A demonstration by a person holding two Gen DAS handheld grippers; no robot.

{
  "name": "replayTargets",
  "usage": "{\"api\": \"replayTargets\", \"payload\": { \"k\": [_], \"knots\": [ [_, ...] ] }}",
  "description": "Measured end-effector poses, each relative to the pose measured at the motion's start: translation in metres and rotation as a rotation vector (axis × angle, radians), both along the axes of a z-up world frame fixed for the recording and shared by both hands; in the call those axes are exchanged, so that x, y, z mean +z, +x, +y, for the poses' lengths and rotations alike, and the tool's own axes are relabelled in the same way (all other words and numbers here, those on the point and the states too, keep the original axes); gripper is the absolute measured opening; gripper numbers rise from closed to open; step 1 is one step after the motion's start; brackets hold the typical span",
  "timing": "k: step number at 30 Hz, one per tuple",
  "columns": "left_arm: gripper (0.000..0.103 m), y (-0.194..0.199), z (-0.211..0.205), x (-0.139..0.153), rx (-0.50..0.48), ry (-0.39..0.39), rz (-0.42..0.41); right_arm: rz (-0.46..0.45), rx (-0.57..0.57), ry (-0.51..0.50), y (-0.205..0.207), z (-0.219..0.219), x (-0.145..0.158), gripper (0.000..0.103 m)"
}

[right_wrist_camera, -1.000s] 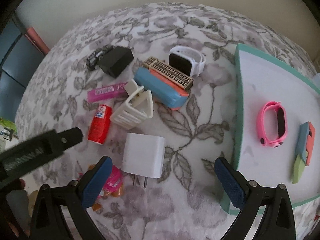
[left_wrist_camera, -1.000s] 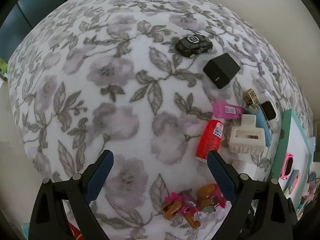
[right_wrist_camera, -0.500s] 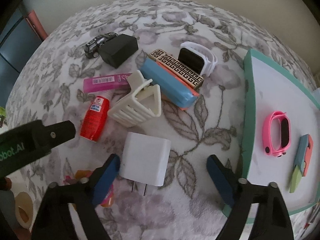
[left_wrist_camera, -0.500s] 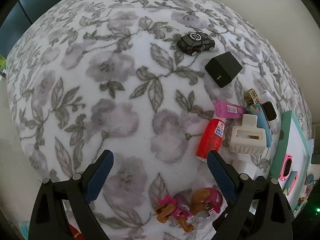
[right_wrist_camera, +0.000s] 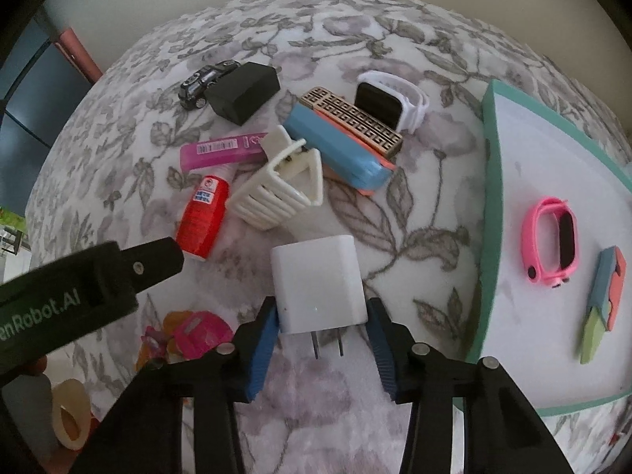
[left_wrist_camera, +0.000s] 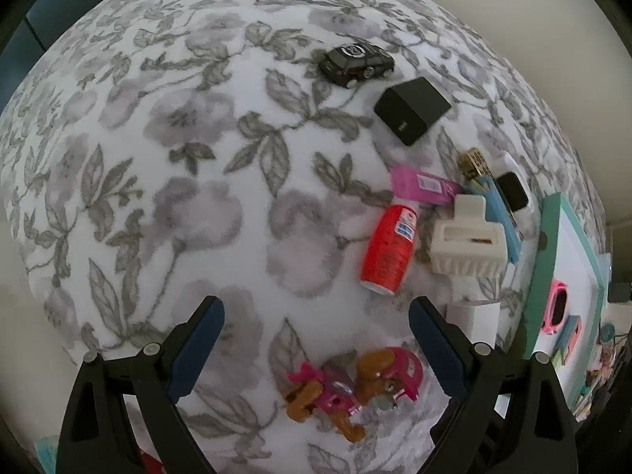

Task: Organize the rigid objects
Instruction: 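Close right tool on the white charger cube while left tool reaches the pink dog figure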

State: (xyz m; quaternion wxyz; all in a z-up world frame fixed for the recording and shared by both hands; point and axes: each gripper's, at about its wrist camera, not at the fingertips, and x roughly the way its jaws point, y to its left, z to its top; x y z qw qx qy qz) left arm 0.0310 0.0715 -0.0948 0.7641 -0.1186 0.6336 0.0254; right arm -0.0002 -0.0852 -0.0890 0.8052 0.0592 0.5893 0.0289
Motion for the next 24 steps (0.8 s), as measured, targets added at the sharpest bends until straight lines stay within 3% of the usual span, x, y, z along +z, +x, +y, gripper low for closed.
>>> {"api": "replayTargets", "payload": {
  "k": [14,20,24],
  "knots": [
    [0.095,-0.03,-0.017,-0.004,-0.076,-0.03,0.014,0.081,-0.01,0.008,-0.032,-0.014,0.001,0.047],
    [0.095,-0.039,-0.029,0.0,-0.108,-0.029,0.017,0.09,0.015,-0.042,-0.049,-0.007,0.003,0.047],
    [0.095,-0.041,-0.037,-0.002,-0.124,-0.016,0.026,0.093,0.008,-0.055,-0.058,-0.007,0.004,0.034]
  ]
}}
